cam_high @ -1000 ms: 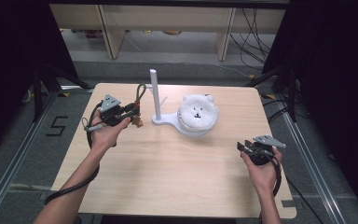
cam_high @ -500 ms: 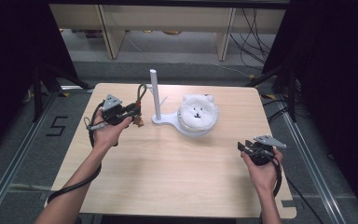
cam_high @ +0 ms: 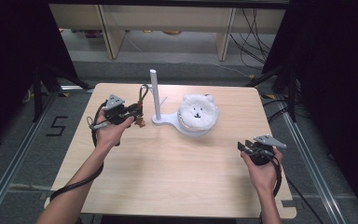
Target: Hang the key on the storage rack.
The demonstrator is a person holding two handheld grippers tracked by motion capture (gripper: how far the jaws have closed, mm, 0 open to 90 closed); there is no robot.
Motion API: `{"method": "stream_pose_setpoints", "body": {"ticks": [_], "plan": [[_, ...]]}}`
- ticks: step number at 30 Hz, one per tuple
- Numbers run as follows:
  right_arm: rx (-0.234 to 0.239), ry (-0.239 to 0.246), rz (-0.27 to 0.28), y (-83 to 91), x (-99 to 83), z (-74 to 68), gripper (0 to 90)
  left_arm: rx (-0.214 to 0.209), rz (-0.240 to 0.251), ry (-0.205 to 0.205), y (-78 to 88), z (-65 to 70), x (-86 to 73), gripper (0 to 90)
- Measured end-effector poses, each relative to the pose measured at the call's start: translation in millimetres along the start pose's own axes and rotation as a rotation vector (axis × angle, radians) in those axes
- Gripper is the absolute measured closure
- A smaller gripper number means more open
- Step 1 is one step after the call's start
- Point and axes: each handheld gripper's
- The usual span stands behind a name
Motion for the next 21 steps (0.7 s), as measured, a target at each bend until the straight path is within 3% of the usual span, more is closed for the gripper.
{"method": "stream_pose_setpoints", "body": {"ticks": [4,5,16,18,21], "plan": [[-0.007,0.005,-0.007,0.9,0.6,-0.2,62.8,0.0,-0.006,0.003,-2.7,0.6,-0.5,68.7],[-0.014,-0.038,-0.022,2.0,0.4,-3.7,62.8,0.001,-0.01,-0.001,-3.8,0.5,-0.6,68.7],[-0.002,-0.023,-0.003,0.0,-0.3,-2.9,62.7,-0.001,-0.024,0.004,-12.9,1.5,-2.3,68.4],[-0.014,0.019,-0.003,1.0,0.5,0.1,62.7,-0.001,-0.026,0.006,-14.8,1.8,-2.7,68.4],[-0.008,0.003,-0.008,0.8,0.4,-0.1,62.7,-0.002,-0.026,0.009,-18.0,2.5,-3.3,68.2]]}}
Point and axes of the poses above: each handheld gripper's, and its own axes: y roughly backward along the jaws, x roughly out of its top, z roughly to its right, and after that the axes turned 2 degrees about z, right-handed
